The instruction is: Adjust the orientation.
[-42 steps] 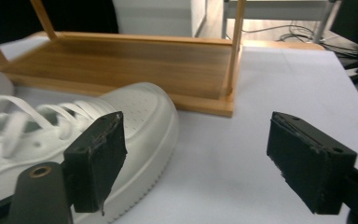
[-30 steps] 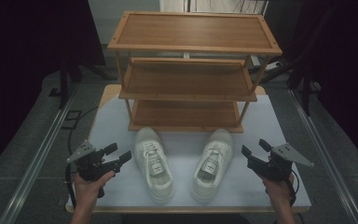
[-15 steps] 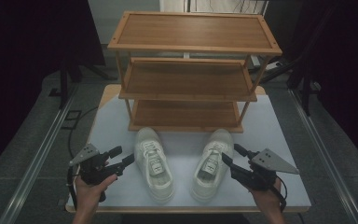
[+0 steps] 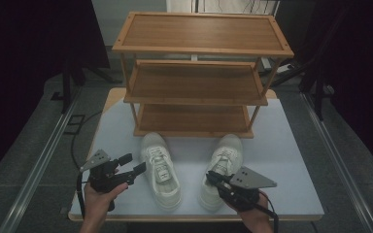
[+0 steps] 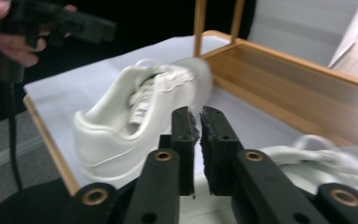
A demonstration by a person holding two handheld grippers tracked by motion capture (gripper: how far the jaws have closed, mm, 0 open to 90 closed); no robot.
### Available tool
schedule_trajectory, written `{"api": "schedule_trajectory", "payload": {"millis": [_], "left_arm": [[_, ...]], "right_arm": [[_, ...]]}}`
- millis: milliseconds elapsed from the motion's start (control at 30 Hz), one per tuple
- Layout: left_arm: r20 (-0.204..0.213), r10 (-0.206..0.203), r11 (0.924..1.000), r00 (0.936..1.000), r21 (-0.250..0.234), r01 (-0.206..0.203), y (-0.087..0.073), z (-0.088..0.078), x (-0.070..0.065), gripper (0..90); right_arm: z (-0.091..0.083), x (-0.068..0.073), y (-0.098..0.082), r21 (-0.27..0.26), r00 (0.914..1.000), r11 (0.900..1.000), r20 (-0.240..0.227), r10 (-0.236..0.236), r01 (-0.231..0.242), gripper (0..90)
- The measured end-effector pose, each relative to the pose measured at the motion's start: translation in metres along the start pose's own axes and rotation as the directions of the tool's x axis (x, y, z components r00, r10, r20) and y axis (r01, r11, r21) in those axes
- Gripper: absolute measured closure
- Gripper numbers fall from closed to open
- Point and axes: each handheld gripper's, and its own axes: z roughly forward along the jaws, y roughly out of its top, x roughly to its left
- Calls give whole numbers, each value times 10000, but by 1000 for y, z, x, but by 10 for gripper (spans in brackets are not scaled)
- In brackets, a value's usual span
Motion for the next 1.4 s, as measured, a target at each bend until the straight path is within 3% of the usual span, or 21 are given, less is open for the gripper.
{"api": "schedule_trajectory", "payload": {"millis": [333,567,733,833,967,1200,1400], "left_arm": [[171,8,9999,9999,137,-11,1,1,-3,275],[199,-17,9999,9998,171,14,0,1,-2,275],[231,-20,9999,9997,154,16,0,1,-3,275],[208,-29,9999,9998,160,25,0,1,-3,275],[196,-43,9998,9998,214,39,0,1,-3,276],[395,-264,9994,9989,228,256,0,0,-1,276],[205,-252,9995,9995,217,247,0,-3,0,276]], "right_arm": [[33,35,-10,798,9976,9964,-657,-233,285,898],[51,52,-19,1419,9952,9860,-550,-807,878,897],[62,65,-27,1992,9891,9688,-229,-1458,1474,898],[62,70,-28,2039,9843,9638,62,-1766,1717,899],[63,72,-28,1971,9882,9686,-69,-1531,1515,899],[76,94,-27,1755,9865,9724,-830,-1409,1536,898],[98,113,-23,1413,9760,9759,-1646,-1423,1661,885]]}}
